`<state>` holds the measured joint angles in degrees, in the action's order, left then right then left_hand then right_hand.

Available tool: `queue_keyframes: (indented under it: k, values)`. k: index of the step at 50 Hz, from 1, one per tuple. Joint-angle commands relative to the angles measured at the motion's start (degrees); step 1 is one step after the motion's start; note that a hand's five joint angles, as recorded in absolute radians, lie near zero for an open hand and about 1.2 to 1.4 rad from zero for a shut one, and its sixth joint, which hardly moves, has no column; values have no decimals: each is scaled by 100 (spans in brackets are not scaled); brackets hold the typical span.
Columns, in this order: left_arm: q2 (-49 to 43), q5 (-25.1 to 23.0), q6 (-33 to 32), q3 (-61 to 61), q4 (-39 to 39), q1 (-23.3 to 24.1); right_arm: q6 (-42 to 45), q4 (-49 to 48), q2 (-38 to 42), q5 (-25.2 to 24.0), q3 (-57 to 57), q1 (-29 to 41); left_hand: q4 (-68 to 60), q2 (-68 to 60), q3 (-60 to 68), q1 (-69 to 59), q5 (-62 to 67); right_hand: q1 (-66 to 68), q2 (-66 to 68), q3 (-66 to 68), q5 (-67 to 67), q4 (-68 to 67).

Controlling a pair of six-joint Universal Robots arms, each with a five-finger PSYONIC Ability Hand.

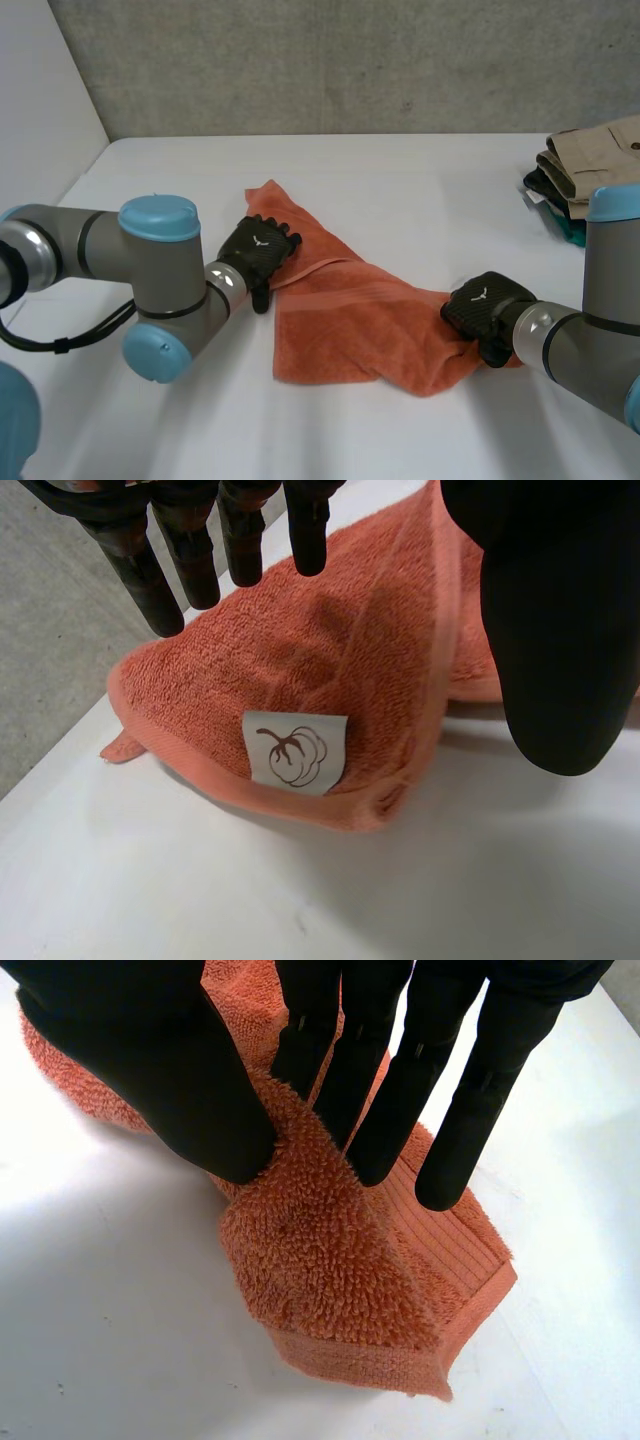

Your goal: Fold the laundry.

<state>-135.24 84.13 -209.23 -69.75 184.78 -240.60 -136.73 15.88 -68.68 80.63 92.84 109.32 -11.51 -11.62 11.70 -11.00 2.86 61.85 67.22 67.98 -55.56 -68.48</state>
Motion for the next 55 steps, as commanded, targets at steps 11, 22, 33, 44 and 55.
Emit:
queue_keyframes:
  k: [11,22,33,44,55]
  values:
    - [-907,-54,-390,1086,137,-154,6,-138,-5,-3,68,-104,-1383,-1372,1364,-1434,1248,1815,1278,1202,-1444,-1152]
    - [-1048,86,-540,1412,549,-207,6,-217,-5,-39,85,-218,-6849,-6838,6830,-6900,6714,1815,1278,1202,-1444,-1152]
    - [-372,772,-118,894,1849,-312,-2,-323,-40,-47,85,-262,-6849,-6838,6830,-6900,6714,1815,1278,1202,-1444,-1152]
    - [-494,446,-601,674,1509,-233,-11,-349,-40,-47,129,-227,-1133,-1122,1114,-1184,998,1815,1278,1202,-1444,-1152]
    - [-47,490,-514,120,866,-259,6,-367,-14,-47,121,-262,-964,-953,945,-1015,829,1815,1278,1202,-1444,-1152]
